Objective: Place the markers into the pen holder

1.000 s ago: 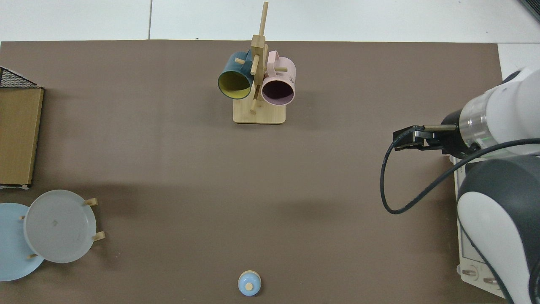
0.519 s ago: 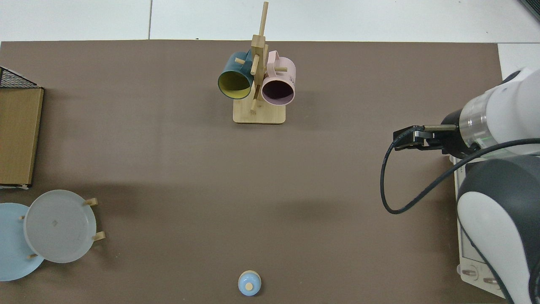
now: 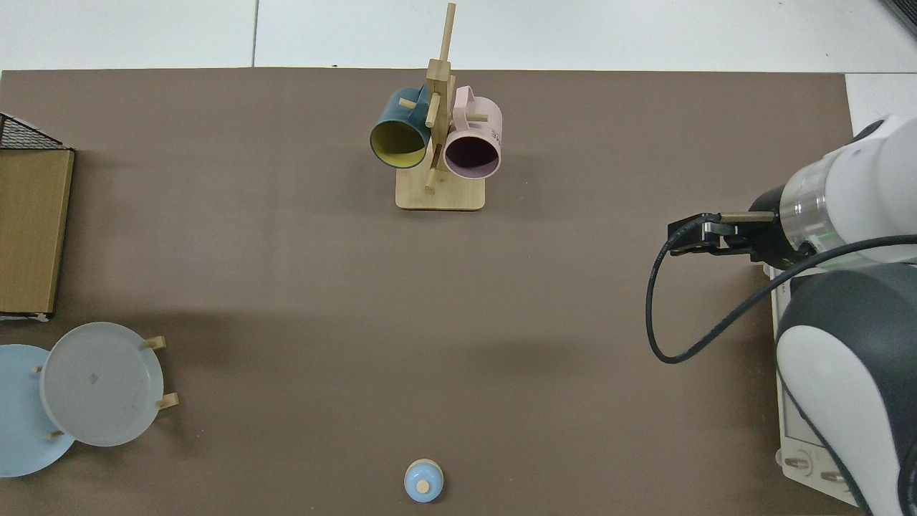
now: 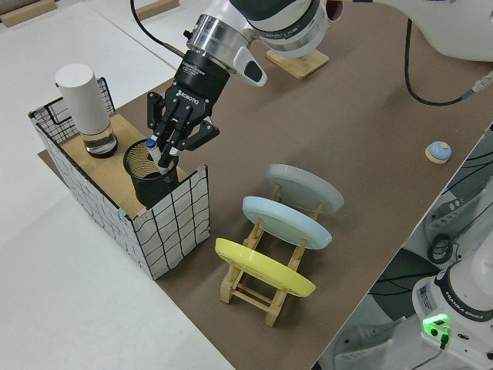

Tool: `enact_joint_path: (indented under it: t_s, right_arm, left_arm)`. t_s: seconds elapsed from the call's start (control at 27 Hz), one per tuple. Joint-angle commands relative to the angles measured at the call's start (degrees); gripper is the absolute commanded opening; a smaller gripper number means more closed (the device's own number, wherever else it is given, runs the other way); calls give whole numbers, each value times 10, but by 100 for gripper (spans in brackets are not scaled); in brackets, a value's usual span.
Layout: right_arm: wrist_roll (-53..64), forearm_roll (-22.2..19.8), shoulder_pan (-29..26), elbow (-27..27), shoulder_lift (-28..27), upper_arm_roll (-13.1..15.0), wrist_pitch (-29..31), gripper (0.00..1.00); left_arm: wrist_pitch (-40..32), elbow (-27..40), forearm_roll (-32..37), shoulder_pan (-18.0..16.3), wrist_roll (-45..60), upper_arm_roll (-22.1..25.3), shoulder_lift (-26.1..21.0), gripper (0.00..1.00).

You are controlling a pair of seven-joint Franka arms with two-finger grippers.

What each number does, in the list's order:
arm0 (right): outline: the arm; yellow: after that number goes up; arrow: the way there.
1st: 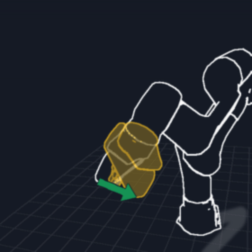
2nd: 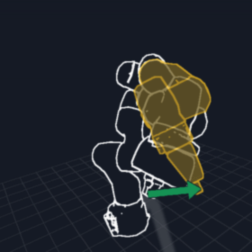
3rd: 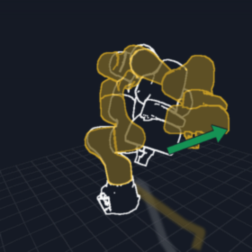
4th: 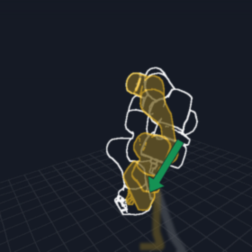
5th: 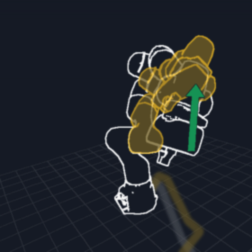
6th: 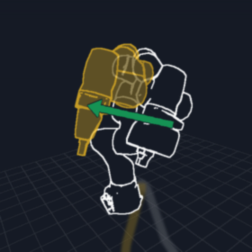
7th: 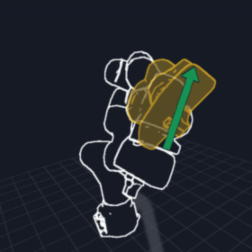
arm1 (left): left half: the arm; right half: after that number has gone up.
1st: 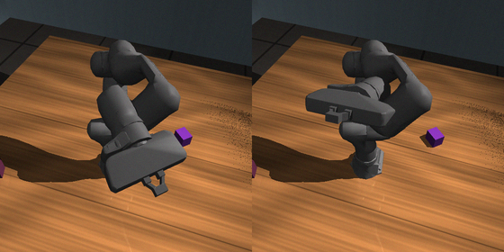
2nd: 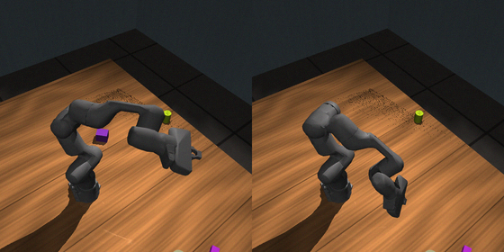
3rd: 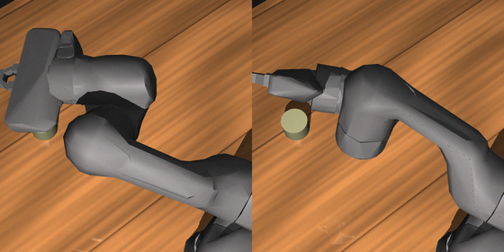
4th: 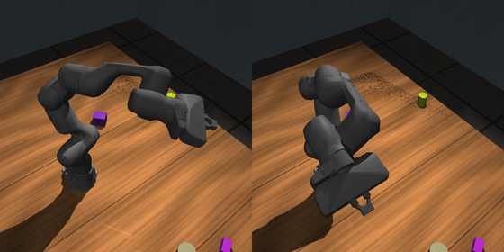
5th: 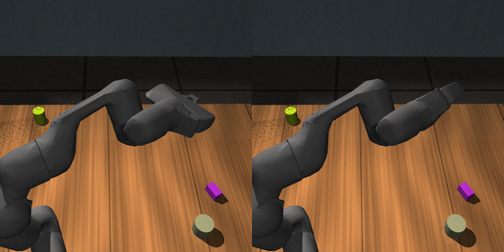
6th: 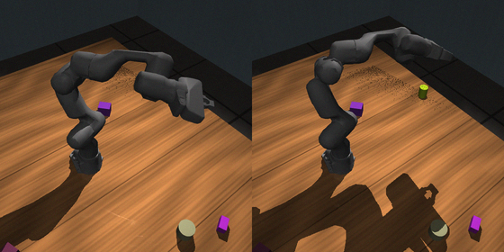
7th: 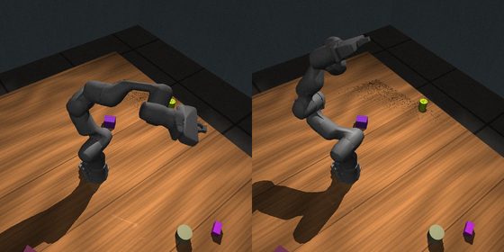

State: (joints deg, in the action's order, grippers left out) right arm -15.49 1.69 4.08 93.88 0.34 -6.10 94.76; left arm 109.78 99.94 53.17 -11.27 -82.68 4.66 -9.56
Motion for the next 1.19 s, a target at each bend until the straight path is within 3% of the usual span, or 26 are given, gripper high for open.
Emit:
enact_joint_path:
  t_s: [0.0,0.37,0.56,0.89,1.15]
  right_arm:
    - [-7,11,-10,3,6,-6,2,100]
    - [-6,11,-9,3,6,-6,2,100]
    - [-7,11,-9,3,6,-6,2,100]
    - [-7,11,-10,3,6,-6,2,100]
    - [-7,11,-9,3,6,-6,2,100]
  left_arm:
    - [16,16,-9,-9,-9,-4,15,63]
    - [14,8,-10,-7,-13,-4,15,76]
    - [1,-11,-16,2,-15,-5,24,99]
    - [-53,-70,-101,32,-11,-13,50,100]
    - [-89,-73,-258,66,11,0,113,100]
